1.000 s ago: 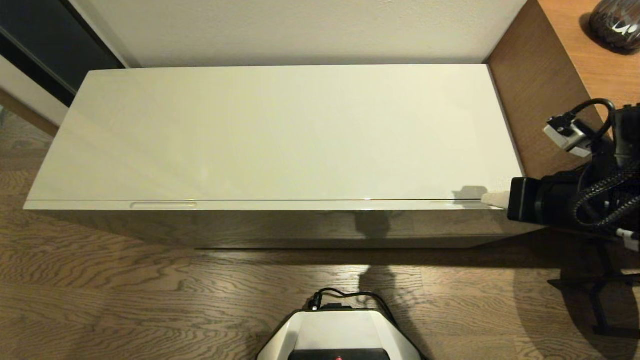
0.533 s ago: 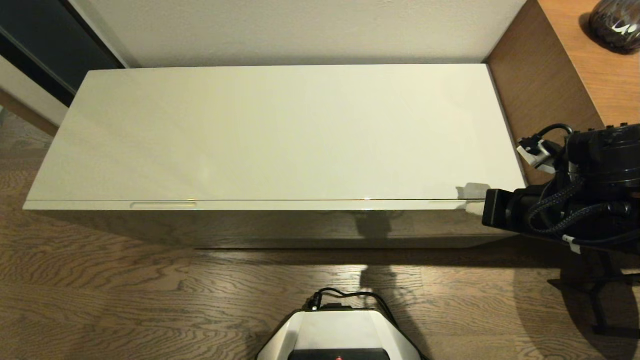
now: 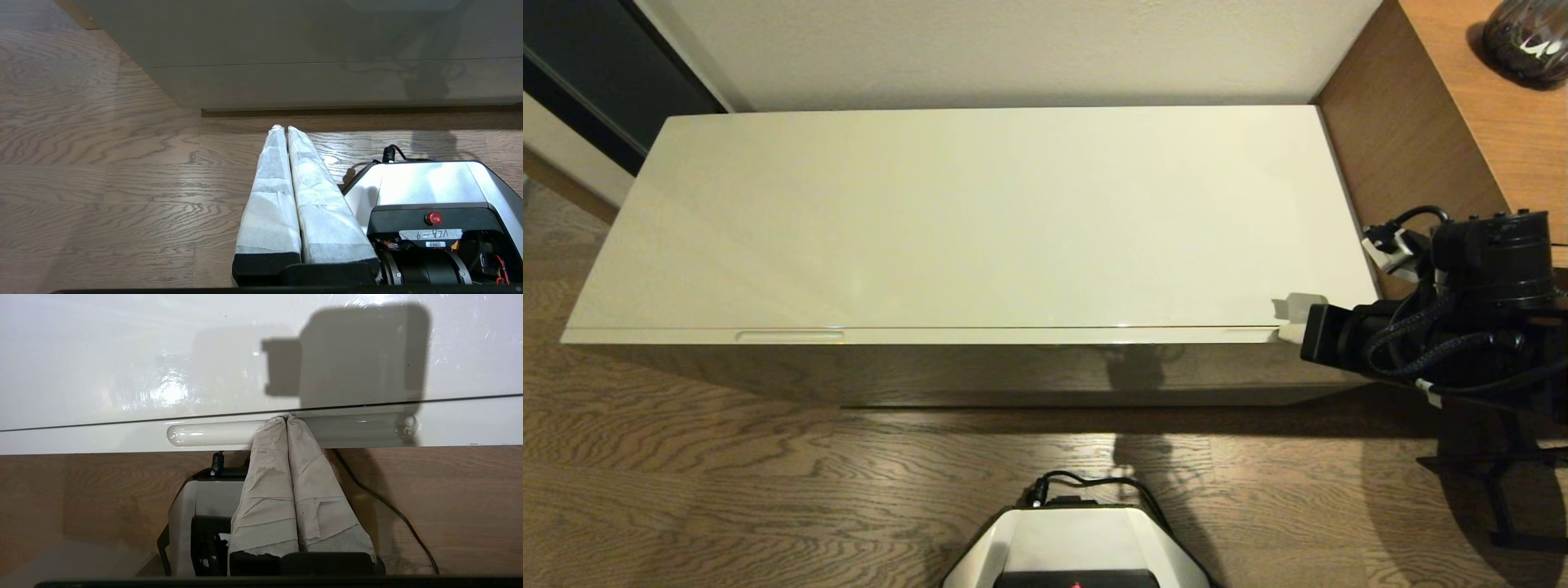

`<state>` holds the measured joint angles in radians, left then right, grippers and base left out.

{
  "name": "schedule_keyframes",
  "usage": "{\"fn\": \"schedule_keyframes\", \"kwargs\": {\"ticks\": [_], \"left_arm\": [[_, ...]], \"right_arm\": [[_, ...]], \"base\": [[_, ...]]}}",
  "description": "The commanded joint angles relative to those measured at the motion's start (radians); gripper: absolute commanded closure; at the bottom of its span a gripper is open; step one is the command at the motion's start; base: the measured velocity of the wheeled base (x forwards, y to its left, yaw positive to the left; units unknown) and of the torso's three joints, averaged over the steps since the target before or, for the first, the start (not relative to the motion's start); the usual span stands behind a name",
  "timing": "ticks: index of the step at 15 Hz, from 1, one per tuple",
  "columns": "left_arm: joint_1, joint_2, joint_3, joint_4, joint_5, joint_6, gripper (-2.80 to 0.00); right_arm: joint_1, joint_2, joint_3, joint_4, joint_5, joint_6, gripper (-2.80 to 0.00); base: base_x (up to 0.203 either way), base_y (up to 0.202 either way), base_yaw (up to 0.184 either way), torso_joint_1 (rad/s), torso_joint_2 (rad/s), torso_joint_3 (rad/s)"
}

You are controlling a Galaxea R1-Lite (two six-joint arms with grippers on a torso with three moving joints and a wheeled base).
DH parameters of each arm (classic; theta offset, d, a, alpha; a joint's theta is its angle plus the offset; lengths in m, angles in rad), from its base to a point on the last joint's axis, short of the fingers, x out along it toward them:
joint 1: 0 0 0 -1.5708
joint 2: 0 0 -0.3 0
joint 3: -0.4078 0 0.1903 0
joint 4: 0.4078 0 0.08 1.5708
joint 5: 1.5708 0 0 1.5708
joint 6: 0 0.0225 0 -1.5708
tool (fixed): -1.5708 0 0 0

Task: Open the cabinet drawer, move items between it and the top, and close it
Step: Open the drawer

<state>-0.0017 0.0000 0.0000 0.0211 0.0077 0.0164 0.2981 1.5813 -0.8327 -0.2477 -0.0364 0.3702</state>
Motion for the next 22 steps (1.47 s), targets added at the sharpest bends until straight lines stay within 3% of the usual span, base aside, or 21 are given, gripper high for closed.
{"fn": "schedule_keyframes", "kwargs": {"ticks": [1,9,12,17,19,22], "left_arm": [[0.000,0.002,0.000,0.000,0.000,0.000,0.00],[0.000,0.002,0.000,0.000,0.000,0.000,0.00],[0.000,0.002,0.000,0.000,0.000,0.000,0.00],[0.000,0.002,0.000,0.000,0.001,0.000,0.00],[0.000,0.002,0.000,0.000,0.000,0.000,0.00],[0.000,0.002,0.000,0.000,0.002,0.000,0.00]], "right_arm": [[-0.003,0.017,0.017,0.002,0.001,0.003,0.00],[-0.004,-0.049,0.147,0.046,0.018,0.002,0.00],[0.001,-0.176,0.178,0.152,0.023,0.001,0.00],[0.033,-0.435,0.182,0.461,0.052,0.030,0.00],[0.037,-0.651,0.170,0.659,0.053,0.046,0.00],[-0.034,-0.886,0.074,1.037,0.053,0.058,0.00]], "base": [[0.000,0.000,0.000,0.000,0.00,0.000],[0.000,0.000,0.000,0.000,0.00,0.000],[0.000,0.000,0.000,0.000,0.00,0.000],[0.000,0.000,0.000,0.000,0.00,0.000],[0.000,0.000,0.000,0.000,0.00,0.000],[0.000,0.000,0.000,0.000,0.00,0.000]]}}
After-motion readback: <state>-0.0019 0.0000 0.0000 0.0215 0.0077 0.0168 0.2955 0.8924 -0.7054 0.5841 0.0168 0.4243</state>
